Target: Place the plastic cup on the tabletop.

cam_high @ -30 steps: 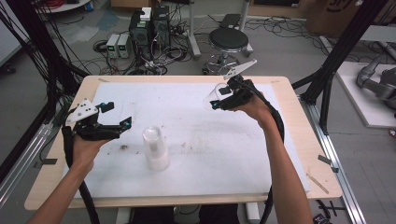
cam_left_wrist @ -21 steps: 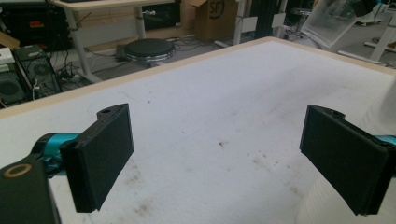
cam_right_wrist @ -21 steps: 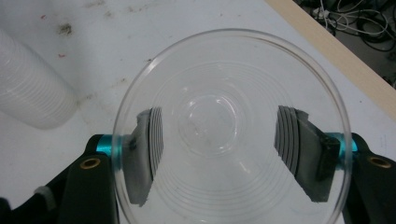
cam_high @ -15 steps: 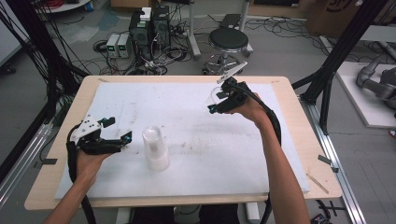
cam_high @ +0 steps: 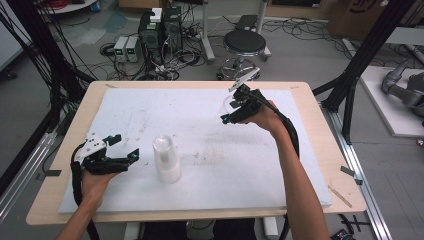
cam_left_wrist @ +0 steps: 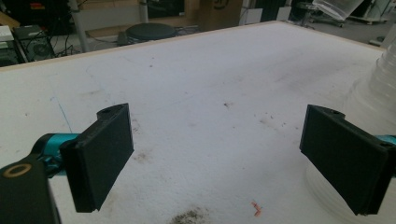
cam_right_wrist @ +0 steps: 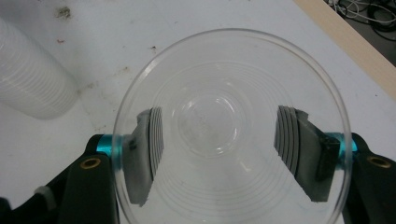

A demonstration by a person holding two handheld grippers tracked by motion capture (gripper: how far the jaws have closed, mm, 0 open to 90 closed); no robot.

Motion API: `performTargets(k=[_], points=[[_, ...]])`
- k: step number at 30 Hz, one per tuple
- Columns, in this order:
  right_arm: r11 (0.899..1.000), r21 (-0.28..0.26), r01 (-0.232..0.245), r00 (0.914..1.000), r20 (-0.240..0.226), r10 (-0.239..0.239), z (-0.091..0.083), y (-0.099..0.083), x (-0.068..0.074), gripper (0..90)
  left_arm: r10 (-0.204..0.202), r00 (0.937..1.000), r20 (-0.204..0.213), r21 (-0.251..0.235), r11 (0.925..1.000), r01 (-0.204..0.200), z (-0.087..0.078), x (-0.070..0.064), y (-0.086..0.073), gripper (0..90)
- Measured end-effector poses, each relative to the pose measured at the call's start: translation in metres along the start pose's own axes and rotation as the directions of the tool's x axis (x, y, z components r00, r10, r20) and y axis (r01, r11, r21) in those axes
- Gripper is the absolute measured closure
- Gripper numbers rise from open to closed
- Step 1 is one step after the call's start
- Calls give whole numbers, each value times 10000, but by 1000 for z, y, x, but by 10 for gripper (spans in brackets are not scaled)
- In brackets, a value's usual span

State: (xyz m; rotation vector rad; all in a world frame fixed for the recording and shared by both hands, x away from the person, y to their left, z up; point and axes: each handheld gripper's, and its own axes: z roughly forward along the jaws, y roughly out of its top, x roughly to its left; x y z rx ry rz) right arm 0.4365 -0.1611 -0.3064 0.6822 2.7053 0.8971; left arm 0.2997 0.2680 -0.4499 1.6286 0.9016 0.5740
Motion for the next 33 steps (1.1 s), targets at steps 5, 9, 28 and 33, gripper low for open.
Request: performTargets(k=[5,9,28,33], points=[[10000,54,-20,10000,49,20,1,0,-1,334,-73,10000,-44,-133,9999,72,0,0,0,96],[9999,130,-67,10000,11,67,3,0,-1,333,-113,9999,-107,-222,9997,110,0,1,0,96],[9915,1276,269,9993,225,-301,29,3,3,333,163,9997,-157,-112,9998,-165,0,0,-1,96],[9845,1710,390,9988,235,-436,38,3,4,333,198,9998,-96,-111,9997,-199,0,-1,-2,96]])
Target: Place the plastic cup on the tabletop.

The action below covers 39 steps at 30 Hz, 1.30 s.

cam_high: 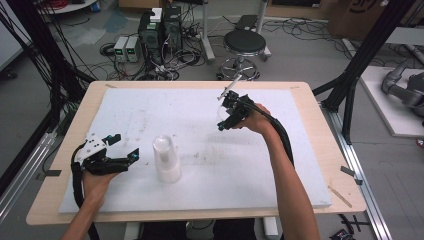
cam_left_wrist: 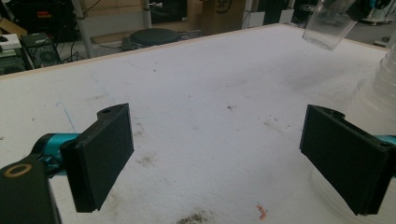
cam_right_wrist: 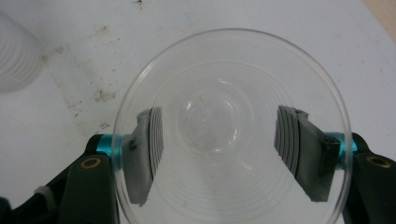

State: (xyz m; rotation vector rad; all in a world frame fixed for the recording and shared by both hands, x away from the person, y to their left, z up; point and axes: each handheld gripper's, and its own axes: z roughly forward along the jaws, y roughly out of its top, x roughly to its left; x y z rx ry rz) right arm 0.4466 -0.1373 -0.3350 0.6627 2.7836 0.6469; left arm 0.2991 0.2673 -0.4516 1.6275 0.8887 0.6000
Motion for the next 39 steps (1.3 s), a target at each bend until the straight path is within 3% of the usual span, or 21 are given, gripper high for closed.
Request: performTargets(k=[4,8,12,22,32,33,35,37,39], points=[[9999,95,-56,10000,-49,57,7,-1,1,332,-11,10000,31,-9,10000,11,0,0,0,96],[9995,-168,-249,9995,-181,246,15,-6,2,333,1,10000,27,12,10000,-1,0,0,0,96],[9993,288,-236,9994,-227,243,23,-8,2,332,-6,10000,40,52,10000,5,0,0,-1,96],[9975,692,-105,9999,-96,112,40,-2,8,330,-47,10000,33,-4,10000,47,0,0,-2,96],[9969,737,-259,9997,21,258,47,-2,8,330,-82,9999,91,16,10000,82,0,0,-2,96],[9979,613,-188,9998,102,182,48,-2,8,334,-80,9999,86,22,10000,80,0,0,-2,96],[9983,305,-490,9986,-192,496,51,-6,7,335,-59,9999,115,56,10000,59,0,0,-2,96],[9970,655,-404,9992,8,404,56,-8,8,332,-71,9999,129,73,9999,70,0,0,-2,96],[9974,571,-450,9990,-28,452,55,-8,8,333,-67,9999,126,81,9999,66,0,0,-2,96]])
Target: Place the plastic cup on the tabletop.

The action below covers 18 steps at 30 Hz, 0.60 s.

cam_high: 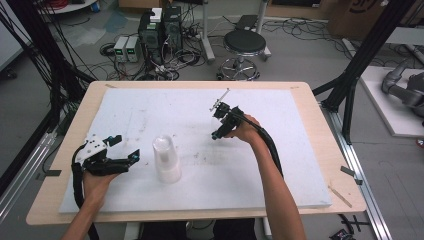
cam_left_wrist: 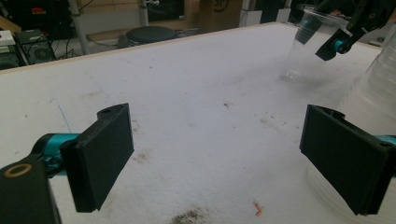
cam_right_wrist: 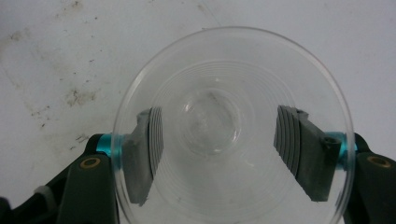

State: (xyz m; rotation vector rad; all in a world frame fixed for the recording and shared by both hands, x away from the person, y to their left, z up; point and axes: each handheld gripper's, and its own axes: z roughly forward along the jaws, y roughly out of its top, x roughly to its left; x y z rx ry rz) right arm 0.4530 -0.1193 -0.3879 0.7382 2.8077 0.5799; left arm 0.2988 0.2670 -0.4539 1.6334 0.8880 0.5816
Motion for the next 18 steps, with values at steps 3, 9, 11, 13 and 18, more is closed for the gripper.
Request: performTargets(k=[3,9,11,13,18], points=[[10000,-36,-13,10000,-52,13,1,1,0,331,-12,10000,-6,-2,10000,12,0,0,0,96],[9999,-115,65,10000,-32,-65,4,3,0,329,5,10000,-2,22,10000,-5,0,0,-1,96],[9999,-116,15,10000,-33,-16,4,3,0,328,13,10000,-7,28,10000,-13,0,0,-1,96],[9999,-134,54,10000,-43,-54,4,3,0,324,-14,10000,-33,34,10000,14,0,0,-1,96],[9998,-173,26,10000,60,-25,7,5,2,320,-32,10000,-5,20,10000,32,0,0,-1,96]])
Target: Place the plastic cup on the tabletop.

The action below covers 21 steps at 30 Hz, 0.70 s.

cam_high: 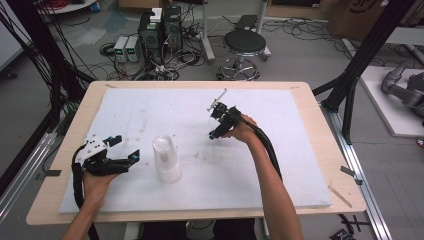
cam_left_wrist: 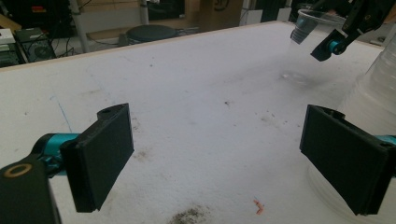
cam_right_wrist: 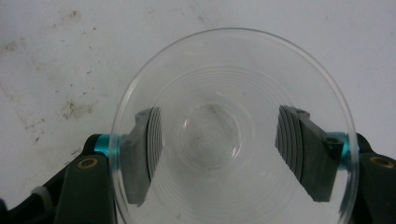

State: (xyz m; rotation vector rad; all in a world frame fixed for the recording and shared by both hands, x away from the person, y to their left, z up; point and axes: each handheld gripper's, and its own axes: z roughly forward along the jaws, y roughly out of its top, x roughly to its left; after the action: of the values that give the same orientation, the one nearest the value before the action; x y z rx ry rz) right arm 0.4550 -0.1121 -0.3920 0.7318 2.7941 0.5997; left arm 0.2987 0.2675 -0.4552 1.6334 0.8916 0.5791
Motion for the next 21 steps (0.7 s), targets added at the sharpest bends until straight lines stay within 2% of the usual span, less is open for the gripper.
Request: performTargets(k=[9,15,21], points=[[9999,-83,116,9999,87,-116,3,1,0,284,-13,10000,18,2,10000,13,0,0,0,96],[9998,217,25,10000,-9,-25,9,-1,0,222,-52,10000,5,-23,10000,52,0,0,0,96],[10000,23,61,10000,-57,-60,9,0,1,219,-59,10000,20,-16,10000,59,0,1,-1,96]])
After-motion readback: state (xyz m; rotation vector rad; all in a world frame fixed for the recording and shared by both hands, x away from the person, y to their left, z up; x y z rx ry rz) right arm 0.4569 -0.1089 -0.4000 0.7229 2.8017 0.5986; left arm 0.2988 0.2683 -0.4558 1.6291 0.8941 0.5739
